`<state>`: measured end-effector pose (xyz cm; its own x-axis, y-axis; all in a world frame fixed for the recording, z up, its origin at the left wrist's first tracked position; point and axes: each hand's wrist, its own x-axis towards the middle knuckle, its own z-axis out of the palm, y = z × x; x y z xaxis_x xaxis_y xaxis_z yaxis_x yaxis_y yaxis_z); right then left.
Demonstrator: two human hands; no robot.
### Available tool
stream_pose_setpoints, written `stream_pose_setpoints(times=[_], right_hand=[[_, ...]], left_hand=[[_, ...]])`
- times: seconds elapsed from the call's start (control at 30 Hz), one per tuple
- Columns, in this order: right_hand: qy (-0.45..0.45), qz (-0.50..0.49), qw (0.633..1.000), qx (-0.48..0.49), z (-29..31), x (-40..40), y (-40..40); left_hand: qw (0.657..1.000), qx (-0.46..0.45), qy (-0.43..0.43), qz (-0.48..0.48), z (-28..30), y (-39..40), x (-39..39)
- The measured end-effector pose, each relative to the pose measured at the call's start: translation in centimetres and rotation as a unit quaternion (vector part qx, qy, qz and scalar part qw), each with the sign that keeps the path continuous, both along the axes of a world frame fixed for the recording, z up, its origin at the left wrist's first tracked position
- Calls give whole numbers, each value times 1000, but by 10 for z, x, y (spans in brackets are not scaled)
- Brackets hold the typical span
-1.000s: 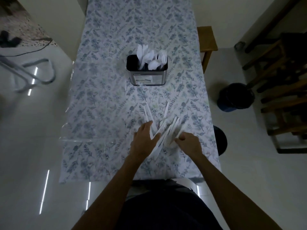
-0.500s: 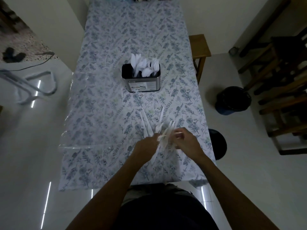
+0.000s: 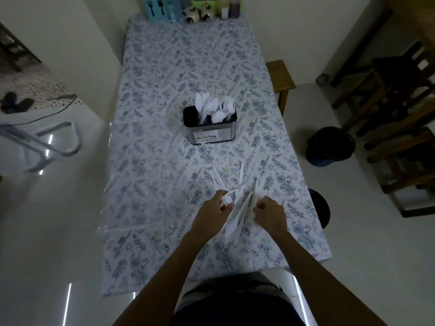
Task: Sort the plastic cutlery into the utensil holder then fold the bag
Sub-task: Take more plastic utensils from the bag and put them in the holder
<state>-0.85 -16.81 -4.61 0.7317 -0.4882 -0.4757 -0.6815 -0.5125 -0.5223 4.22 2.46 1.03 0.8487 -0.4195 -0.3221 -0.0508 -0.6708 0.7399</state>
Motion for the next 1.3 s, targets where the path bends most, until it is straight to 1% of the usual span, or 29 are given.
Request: stream_pose_setpoints(times=[0.1, 0.17, 0.23, 0.27, 0.3, 0.33, 0.37, 0.4, 0.43, 0.47, 0.5, 0.53, 0.57, 0.6, 0.63, 0.67, 0.73, 0.77, 0.83, 0.9, 0.97, 1.03, 1.07, 1.1, 1.13, 1.17, 1.23, 1.3], right_hand=[[-59, -16, 997, -46, 18, -10, 4], [-128, 12, 987, -101, 26, -18, 6], [-207, 82, 964, -147, 36, -24, 8], [-232, 126, 954, -143, 42, -24, 8], [-253, 160, 947, -114, 49, -24, 9], [-259, 176, 947, -69, 58, -22, 11], [-255, 167, 952, -11, 69, -19, 14], [-242, 134, 960, 55, 79, -16, 16], [-234, 95, 961, 117, 87, -11, 18], [-237, 64, 956, 158, 93, -6, 20], [-241, 36, 950, 195, 95, -2, 20], [-238, 7, 945, 226, 93, 1, 19], [-229, -26, 941, 247, 87, 4, 18], [-208, -55, 947, 237, 78, 5, 16], [-178, -69, 962, 194, 65, 4, 14], [-134, -65, 981, 128, 49, 2, 11], [-51, -18, 998, 22, 22, -5, 10], [-29, 5, 1000, -8, 13, -7, 12], [-20, 14, 999, -38, 1, -7, 16], [-11, -6, 998, -55, -5, -5, 17], [1, -40, 997, -60, -8, -2, 14], [6, -88, 994, -68, -5, -2, 10], [-8, -115, 990, -78, 0, -3, 7], [-42, -138, 986, -79, 6, -5, 5], [-99, -143, 981, -81, 11, -7, 4], [-163, -125, 975, -83, 18, -8, 3], [-259, -23, 962, -78, 31, -8, 3], [-306, 85, 948, -35, 40, -4, 4]], left_hand=[[999, -35, -1, 28, 5, 0, 7], [996, -65, -45, 36, 6, -3, 11], [989, -82, -121, 34, 10, -8, 14], [984, -80, -158, 26, 12, -10, 16], [979, -71, -191, 7, 11, -11, 17], [976, -48, -212, -22, 10, -13, 18], [976, -25, -211, -51, 7, -14, 19], [984, -9, -166, -71, 5, -15, 21], [994, -20, -82, -75, 2, -15, 21], [996, -65, 23, -60, -1, -14, 21], [986, -121, 113, -27, -7, -13, 20], [973, -161, 163, 14, -8, -11, 17], [963, -181, 191, 60, -11, -7, 15], [951, -192, 216, 106, -12, -3, 13], [939, -203, 236, 145, -12, 2, 11], [929, -214, 248, 173, -12, 8, 9], [923, -229, 243, 189, -14, 18, 7], [927, -227, 233, 185, -14, 23, 7], [929, -219, 232, 186, -15, 30, 9], [923, -220, 245, 200, -14, 34, 13], [922, -222, 238, 212, -10, 36, 19], [918, -252, 223, 209, -6, 36, 24], [914, -277, 216, 204, -3, 36, 26], [912, -296, 207, 197, 0, 36, 28], [912, -306, 194, 193, 1, 36, 30], [916, -302, 179, 192, 1, 35, 33], [923, -284, 158, 205, -1, 33, 37], [933, -253, 117, 228, -3, 32, 42]])
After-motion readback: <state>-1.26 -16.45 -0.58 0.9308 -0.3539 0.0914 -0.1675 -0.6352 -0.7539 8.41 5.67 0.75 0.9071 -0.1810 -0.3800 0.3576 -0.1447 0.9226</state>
